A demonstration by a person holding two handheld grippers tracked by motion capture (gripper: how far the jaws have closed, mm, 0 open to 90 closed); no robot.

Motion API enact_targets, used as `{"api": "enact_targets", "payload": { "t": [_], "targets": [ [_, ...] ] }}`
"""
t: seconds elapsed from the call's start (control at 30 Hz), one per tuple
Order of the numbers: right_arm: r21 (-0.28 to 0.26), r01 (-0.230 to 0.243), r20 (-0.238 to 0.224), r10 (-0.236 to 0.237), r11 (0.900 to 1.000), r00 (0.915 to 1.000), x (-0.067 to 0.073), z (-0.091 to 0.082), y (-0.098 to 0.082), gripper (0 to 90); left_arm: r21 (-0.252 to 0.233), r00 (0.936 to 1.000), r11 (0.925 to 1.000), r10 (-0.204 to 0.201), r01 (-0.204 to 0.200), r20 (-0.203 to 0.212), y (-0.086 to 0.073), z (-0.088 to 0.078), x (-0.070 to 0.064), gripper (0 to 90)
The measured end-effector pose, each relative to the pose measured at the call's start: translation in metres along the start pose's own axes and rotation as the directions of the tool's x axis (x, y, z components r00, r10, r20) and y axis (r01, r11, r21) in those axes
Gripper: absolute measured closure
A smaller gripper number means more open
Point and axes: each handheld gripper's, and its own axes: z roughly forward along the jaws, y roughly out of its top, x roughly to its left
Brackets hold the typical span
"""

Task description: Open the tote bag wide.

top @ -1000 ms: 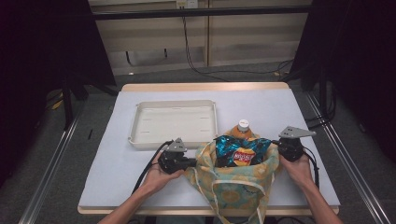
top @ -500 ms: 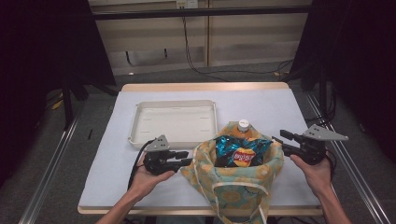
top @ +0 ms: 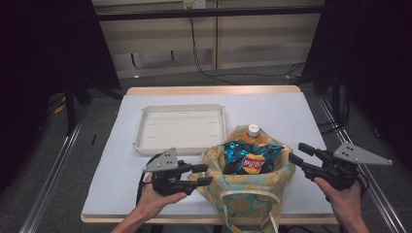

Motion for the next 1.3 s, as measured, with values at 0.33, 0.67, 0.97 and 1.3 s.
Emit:
{"api": "enact_targets", "payload": {
  "t": [0.33,0.67,0.97,1.3],
  "targets": [
    [0.042,-0.037,-0.05,0.039,0.998,0.998,0.014,0.009,-0.015,38.3,0.083,0.9966,0.9932,0.08,-0.081,0.022,-0.005,0.027,-0.013,74.1],
    [0.07,-0.017,-0.126,0.026,0.997,0.9916,0.017,0.012,-0.021,78.4,0.035,0.9899,0.9958,0.08,-0.085,0.117,0.0,0.019,-0.022,90.0],
    [0.071,-0.012,-0.14,0.022,0.997,0.9898,0.021,-0.002,-0.022,86.0,0.058,0.9817,0.993,0.092,-0.102,0.167,-0.003,0.019,-0.03,86.7],
    [0.02,0.026,-0.199,-0.022,0.999,0.9797,0.039,-0.012,-0.003,60.3,0.008,0.9831,0.9968,0.077,-0.079,0.166,0.011,0.015,-0.029,79.0]
  ]
}}
